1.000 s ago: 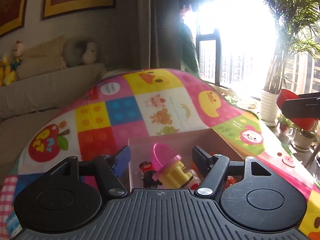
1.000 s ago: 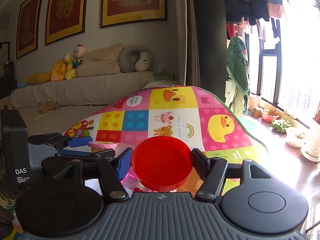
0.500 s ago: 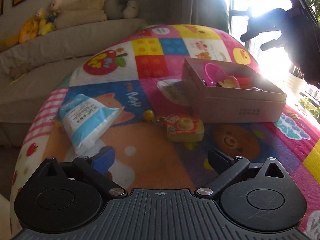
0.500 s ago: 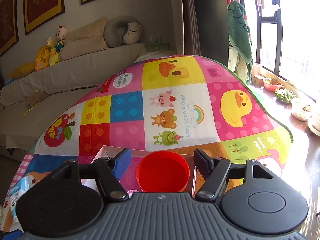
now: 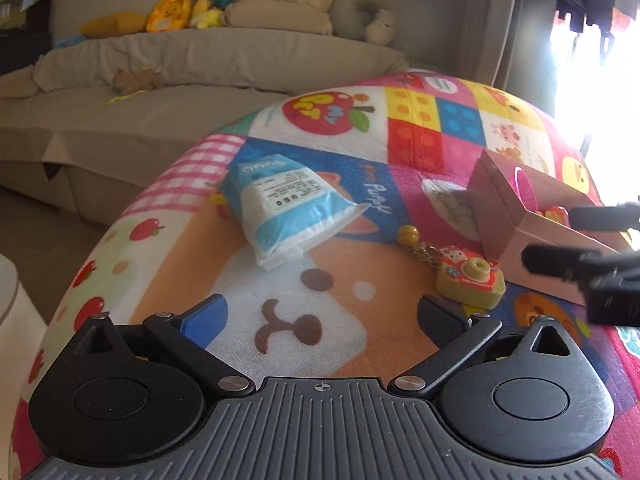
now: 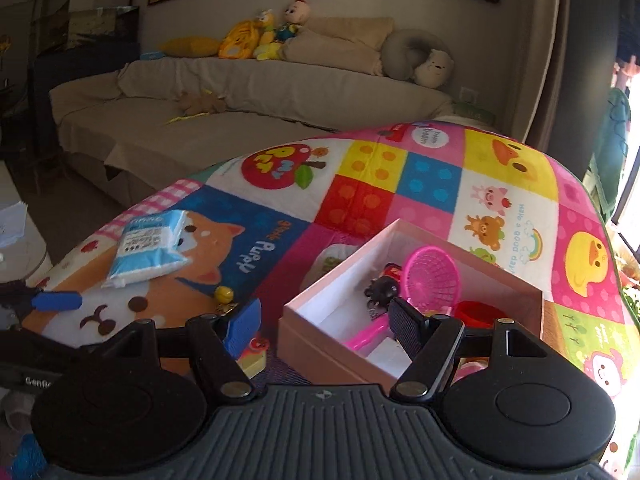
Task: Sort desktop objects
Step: 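Move the right tool toward the Hello Kitty keychain toy, then grasp the blue-white packet with the left tool and lift it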
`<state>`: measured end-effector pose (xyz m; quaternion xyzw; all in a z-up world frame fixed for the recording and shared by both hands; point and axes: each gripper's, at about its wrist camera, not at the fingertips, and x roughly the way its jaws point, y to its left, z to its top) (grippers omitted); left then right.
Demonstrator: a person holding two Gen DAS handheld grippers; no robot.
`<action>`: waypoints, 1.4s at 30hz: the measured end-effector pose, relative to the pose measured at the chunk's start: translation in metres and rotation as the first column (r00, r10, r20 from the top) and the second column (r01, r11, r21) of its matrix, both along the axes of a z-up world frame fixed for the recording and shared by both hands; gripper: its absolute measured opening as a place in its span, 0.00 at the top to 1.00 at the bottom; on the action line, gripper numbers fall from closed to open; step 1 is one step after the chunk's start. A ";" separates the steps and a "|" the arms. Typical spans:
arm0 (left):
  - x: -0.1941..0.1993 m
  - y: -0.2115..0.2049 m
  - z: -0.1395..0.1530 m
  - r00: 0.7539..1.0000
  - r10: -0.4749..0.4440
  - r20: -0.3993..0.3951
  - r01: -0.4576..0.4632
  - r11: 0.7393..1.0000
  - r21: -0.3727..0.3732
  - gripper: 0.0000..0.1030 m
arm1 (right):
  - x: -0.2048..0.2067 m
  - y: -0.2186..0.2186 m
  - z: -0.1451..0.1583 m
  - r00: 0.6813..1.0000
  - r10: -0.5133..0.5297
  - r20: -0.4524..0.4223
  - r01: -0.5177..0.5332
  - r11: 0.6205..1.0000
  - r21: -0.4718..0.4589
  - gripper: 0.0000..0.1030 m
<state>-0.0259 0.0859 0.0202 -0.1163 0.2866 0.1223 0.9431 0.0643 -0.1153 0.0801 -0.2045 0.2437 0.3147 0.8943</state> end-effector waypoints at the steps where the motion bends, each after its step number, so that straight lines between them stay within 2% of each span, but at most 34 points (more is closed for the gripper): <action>1: -0.001 0.002 0.000 1.000 0.021 0.002 -0.021 1.000 -0.007 0.00 | -0.011 0.016 -0.014 0.999 0.041 0.023 -0.040 0.998 -0.049 0.33; 2: -0.001 0.005 -0.001 0.999 0.044 0.002 -0.044 0.999 -0.015 0.00 | -0.016 0.026 -0.024 0.998 0.052 0.029 -0.049 0.995 -0.082 0.35; 4: -0.003 0.011 -0.001 0.997 0.073 0.009 -0.072 0.997 -0.041 0.00 | -0.015 0.041 -0.041 1.000 0.007 0.007 -0.006 0.994 -0.109 0.37; 8: -0.005 0.018 -0.002 0.994 0.110 0.027 -0.108 0.991 -0.081 0.00 | -0.004 0.043 -0.055 0.988 -0.094 -0.122 0.093 0.996 -0.019 0.33; 14: -0.006 0.022 -0.003 0.992 0.125 0.034 -0.121 0.987 -0.103 0.00 | 0.006 0.057 -0.061 0.978 -0.165 -0.128 0.169 0.985 0.028 0.32; 17: -0.005 0.022 -0.003 0.992 0.123 0.027 -0.119 0.987 -0.107 0.00 | 0.014 0.057 -0.061 0.971 -0.189 -0.145 0.197 0.979 0.043 0.44; 18: -0.005 0.022 -0.004 0.992 0.123 0.026 -0.119 0.987 -0.109 0.00 | 0.014 0.055 -0.059 0.969 -0.190 -0.156 0.199 0.979 0.045 0.44; 23: -0.003 0.023 -0.005 0.993 0.116 0.015 -0.113 0.987 -0.115 0.00 | -0.008 0.020 -0.055 0.972 -0.167 -0.165 0.176 0.984 0.042 0.44; 27: -0.001 0.019 -0.005 0.994 0.108 0.000 -0.108 0.990 -0.095 0.00 | -0.024 -0.034 -0.053 0.955 -0.215 -0.205 0.228 0.973 0.042 0.44; 33: 0.011 0.010 -0.004 0.997 0.068 -0.046 -0.070 0.997 -0.041 0.00 | -0.033 -0.118 -0.054 0.878 -0.432 -0.208 0.449 0.892 0.044 0.44; 35: 0.019 0.009 0.002 0.998 0.065 -0.021 -0.065 0.998 -0.023 0.00 | -0.035 -0.133 -0.057 0.863 -0.461 -0.207 0.482 0.874 0.065 0.43; 38: 0.040 0.012 0.018 0.993 0.117 0.021 -0.117 0.993 0.032 0.00 | -0.039 -0.141 -0.061 0.849 -0.486 -0.207 0.512 0.854 0.092 0.32; 42: 0.091 0.030 0.024 0.987 0.152 -0.055 -0.150 0.988 0.037 0.00 | -0.039 -0.141 -0.060 0.852 -0.483 -0.203 0.508 0.855 0.101 0.23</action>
